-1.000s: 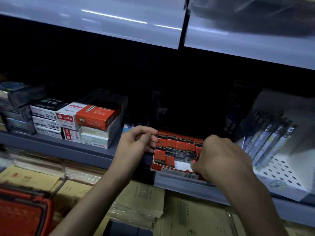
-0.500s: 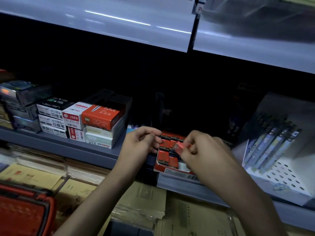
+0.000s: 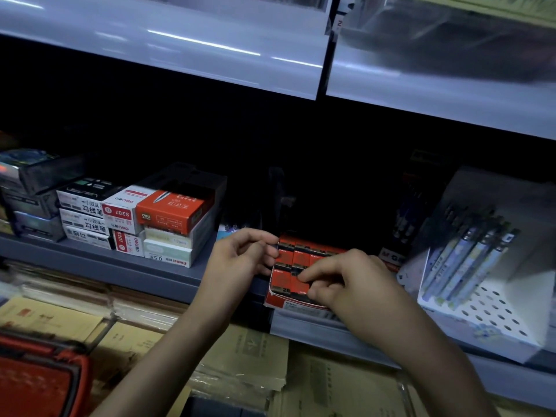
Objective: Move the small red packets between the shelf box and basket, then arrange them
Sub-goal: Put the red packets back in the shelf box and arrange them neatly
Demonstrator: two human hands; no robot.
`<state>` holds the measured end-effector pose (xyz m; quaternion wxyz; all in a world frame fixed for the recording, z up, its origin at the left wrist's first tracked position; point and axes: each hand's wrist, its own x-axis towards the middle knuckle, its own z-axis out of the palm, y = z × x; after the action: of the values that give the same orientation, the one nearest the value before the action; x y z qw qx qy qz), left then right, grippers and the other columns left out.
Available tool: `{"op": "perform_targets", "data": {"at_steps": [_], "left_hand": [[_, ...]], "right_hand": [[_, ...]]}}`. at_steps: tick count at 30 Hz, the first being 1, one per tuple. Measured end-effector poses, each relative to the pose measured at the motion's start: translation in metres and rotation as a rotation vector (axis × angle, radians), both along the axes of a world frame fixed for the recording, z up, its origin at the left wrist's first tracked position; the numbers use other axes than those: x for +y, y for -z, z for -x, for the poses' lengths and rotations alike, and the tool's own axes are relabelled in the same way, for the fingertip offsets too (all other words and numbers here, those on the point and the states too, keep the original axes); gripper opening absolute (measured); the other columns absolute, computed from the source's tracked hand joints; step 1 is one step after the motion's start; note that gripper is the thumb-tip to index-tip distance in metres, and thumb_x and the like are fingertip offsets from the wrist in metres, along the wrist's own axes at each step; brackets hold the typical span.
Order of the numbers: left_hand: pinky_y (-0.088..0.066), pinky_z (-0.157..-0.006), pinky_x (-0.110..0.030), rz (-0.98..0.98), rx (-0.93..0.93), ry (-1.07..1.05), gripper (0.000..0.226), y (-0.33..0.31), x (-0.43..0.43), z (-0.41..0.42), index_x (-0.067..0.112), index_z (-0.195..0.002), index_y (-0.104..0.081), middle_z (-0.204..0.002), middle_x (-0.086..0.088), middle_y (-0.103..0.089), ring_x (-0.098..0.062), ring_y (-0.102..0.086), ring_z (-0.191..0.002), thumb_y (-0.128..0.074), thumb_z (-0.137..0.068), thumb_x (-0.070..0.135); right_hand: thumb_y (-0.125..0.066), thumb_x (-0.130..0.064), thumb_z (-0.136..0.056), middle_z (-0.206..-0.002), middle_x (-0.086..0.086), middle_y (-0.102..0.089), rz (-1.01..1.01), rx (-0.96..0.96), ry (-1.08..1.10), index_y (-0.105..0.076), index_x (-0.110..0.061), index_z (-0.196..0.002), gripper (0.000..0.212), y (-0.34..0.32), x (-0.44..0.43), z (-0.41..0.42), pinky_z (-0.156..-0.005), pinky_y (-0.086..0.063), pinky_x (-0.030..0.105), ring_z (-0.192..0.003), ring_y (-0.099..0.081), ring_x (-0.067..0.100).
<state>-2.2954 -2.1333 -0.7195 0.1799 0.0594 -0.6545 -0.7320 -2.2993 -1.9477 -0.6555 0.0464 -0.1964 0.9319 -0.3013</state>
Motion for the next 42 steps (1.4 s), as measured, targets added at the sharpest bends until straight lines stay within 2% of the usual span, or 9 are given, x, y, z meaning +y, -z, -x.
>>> {"op": "perform_targets", "data": {"at_steps": [6,11,18,22,26,30,32,36,42], "left_hand": [[-0.057,-0.066,-0.019,0.020,0.006,-0.004,0.023,-0.001,0.002,-0.001,0.003,-0.102,-0.072,-0.079,-0.003,-0.072,-0.009,-0.067,-0.070,-0.049,-0.102,-0.001],[-0.054,-0.064,-0.017,0.038,0.009,-0.018,0.023,0.001,0.003,0.001,0.003,-0.101,-0.072,-0.077,-0.002,-0.072,-0.008,-0.066,-0.069,-0.050,-0.101,-0.002],[-0.054,-0.065,-0.017,0.065,0.017,-0.033,0.024,0.001,0.005,0.001,0.004,-0.100,-0.073,-0.079,-0.002,-0.071,-0.007,-0.065,-0.070,-0.050,-0.101,-0.002],[-0.055,-0.066,-0.018,0.063,0.019,-0.033,0.024,0.001,0.005,0.001,0.004,-0.100,-0.073,-0.081,-0.004,-0.072,-0.009,-0.066,-0.072,-0.050,-0.101,-0.002],[-0.055,-0.066,-0.018,0.052,0.019,-0.023,0.024,0.002,0.003,0.002,0.003,-0.100,-0.073,-0.080,-0.005,-0.071,-0.010,-0.065,-0.072,-0.050,-0.101,-0.002],[-0.055,-0.065,-0.019,0.049,0.014,-0.020,0.023,0.001,0.003,0.002,0.003,-0.100,-0.072,-0.079,-0.005,-0.071,-0.010,-0.066,-0.072,-0.050,-0.101,-0.002],[-0.056,-0.065,-0.019,0.043,0.013,-0.020,0.024,0.001,0.004,0.002,0.002,-0.101,-0.072,-0.080,-0.005,-0.071,-0.011,-0.065,-0.072,-0.049,-0.101,-0.002],[-0.056,-0.065,-0.019,0.042,0.012,-0.015,0.024,0.001,0.004,0.001,0.002,-0.101,-0.072,-0.079,-0.005,-0.070,-0.010,-0.065,-0.071,-0.049,-0.101,-0.002],[-0.055,-0.064,-0.019,0.044,0.007,-0.015,0.024,0.000,0.003,0.001,0.003,-0.100,-0.073,-0.079,-0.004,-0.071,-0.010,-0.066,-0.070,-0.050,-0.101,-0.001]], "right_hand": [[-0.088,-0.017,-0.077,-0.077,-0.006,-0.077,0.082,-0.157,-0.082,-0.077,-0.025,-0.096,0.023,-0.005,0.009,0.011,-0.077,-0.062,0.037,-0.073,-0.074,0.010],[-0.087,-0.023,-0.078,-0.080,-0.010,-0.076,0.034,-0.103,-0.142,-0.080,-0.028,-0.104,0.027,-0.005,0.010,0.013,-0.075,-0.060,0.023,-0.073,-0.071,0.002],[-0.082,-0.017,-0.084,-0.080,-0.006,-0.077,0.070,-0.162,-0.149,-0.074,-0.026,-0.110,0.029,-0.002,0.011,0.015,-0.072,-0.059,0.025,-0.067,-0.071,0.003],[-0.082,-0.029,-0.085,-0.078,-0.010,-0.077,0.066,-0.149,-0.116,-0.071,-0.032,-0.107,0.025,-0.001,0.009,0.014,-0.077,-0.060,0.029,-0.073,-0.072,0.001],[-0.079,-0.035,-0.086,-0.073,-0.009,-0.076,0.095,-0.170,-0.068,-0.072,-0.030,-0.102,0.017,-0.002,0.006,0.012,-0.059,-0.048,0.015,-0.060,-0.065,-0.004],[-0.088,-0.034,-0.076,-0.071,-0.004,-0.076,0.136,-0.115,0.027,-0.074,-0.027,-0.088,0.019,0.000,0.001,0.012,-0.047,-0.048,0.012,-0.060,-0.069,0.007],[-0.091,-0.032,-0.073,-0.071,-0.006,-0.076,0.145,-0.134,0.059,-0.074,-0.026,-0.086,0.022,0.001,-0.002,0.012,-0.050,-0.051,0.014,-0.068,-0.073,0.012],[-0.093,-0.027,-0.069,-0.072,-0.004,-0.077,0.180,-0.204,0.112,-0.071,-0.023,-0.088,0.029,0.000,-0.002,0.012,-0.067,-0.061,0.039,-0.074,-0.075,0.023],[-0.090,-0.051,-0.067,-0.072,-0.002,-0.074,0.054,-0.137,0.217,-0.073,-0.015,-0.080,0.042,0.004,-0.010,0.008,-0.055,-0.051,0.026,-0.060,-0.064,0.007]]}}
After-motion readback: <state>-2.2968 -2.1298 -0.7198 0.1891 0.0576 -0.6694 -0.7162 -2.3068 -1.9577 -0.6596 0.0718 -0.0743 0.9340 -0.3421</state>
